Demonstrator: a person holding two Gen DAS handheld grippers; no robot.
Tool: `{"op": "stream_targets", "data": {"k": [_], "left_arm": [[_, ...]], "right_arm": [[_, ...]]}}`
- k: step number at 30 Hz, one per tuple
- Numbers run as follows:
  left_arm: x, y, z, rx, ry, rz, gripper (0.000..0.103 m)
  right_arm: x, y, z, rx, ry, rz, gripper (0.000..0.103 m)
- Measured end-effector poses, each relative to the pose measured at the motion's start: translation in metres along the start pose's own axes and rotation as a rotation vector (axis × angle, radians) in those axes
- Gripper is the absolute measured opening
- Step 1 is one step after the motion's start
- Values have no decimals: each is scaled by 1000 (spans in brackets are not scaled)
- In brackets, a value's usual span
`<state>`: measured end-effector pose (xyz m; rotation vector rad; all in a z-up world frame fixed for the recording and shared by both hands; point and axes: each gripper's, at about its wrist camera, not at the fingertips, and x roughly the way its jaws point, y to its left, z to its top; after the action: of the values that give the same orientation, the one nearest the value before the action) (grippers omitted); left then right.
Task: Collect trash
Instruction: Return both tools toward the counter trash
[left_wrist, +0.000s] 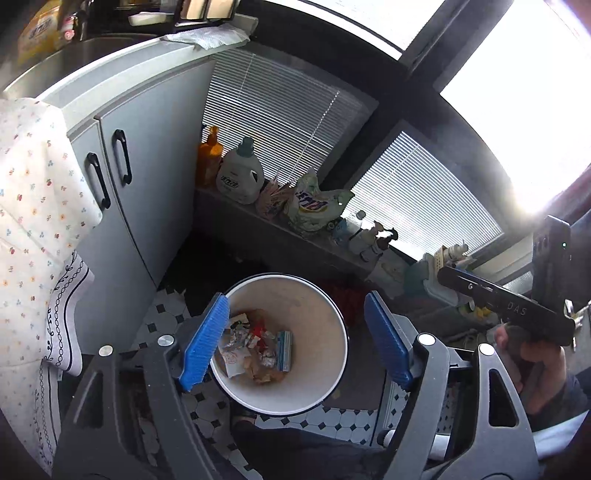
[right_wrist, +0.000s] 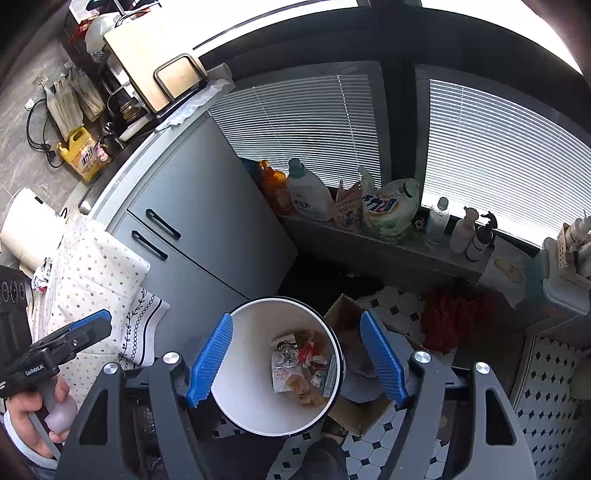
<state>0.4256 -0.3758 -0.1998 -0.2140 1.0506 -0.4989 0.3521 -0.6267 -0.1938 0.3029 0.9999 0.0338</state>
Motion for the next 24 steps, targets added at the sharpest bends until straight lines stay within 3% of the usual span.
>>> {"op": "stream_targets", "data": {"k": [6, 24], "left_arm": [[-39, 34, 5, -61, -92, 59, 86], [-169, 161, 11, -228, -338, 240, 87]], "right_arm": [[11, 43, 14, -63, -13, 50, 82], [41, 225, 47, -245, -44, 207, 85]]}}
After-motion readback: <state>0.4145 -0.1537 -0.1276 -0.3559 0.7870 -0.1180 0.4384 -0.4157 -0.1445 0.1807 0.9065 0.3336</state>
